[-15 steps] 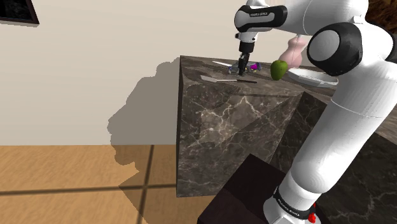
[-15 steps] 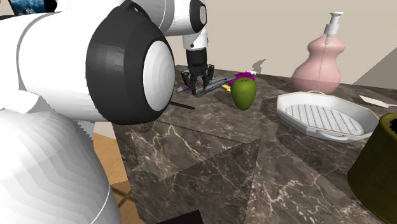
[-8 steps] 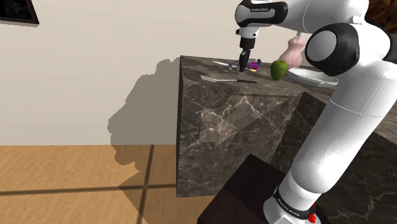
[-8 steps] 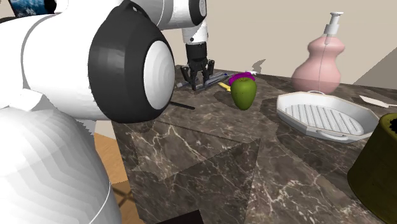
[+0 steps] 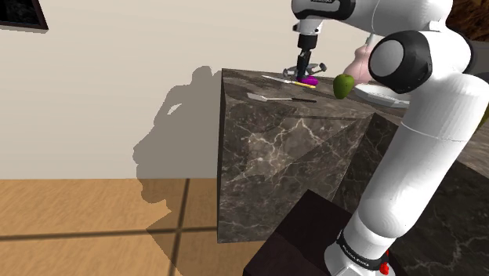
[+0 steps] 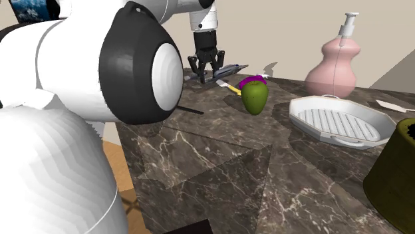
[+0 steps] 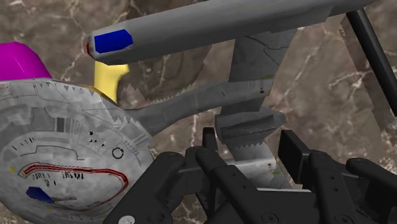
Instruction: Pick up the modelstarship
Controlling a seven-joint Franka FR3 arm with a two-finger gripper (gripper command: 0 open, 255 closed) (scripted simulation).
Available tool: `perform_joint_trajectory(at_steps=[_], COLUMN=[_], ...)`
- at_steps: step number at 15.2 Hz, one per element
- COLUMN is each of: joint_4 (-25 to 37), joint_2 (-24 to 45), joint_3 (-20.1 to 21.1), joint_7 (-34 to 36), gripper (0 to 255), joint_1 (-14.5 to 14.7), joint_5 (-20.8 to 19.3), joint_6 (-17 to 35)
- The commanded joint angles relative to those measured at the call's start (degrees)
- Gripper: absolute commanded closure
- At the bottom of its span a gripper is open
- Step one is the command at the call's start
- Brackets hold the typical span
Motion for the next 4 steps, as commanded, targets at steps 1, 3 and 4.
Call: perform_joint_trajectory(at_steps=[1,3,4], joint_4=[2.36,3.89,3.91], joint_2=[0.67,1.17,1.18], joint_3=[-0.12,-0.20,-0.20], joint_7=[-0.36,-0.58,-0.58], gripper=[255,255,255], joint_1=[-0.18,-0.31,-0.31], joint_5=[0.29,0.51,0.52], joint_6=[-1.71,-2.77,-2.78])
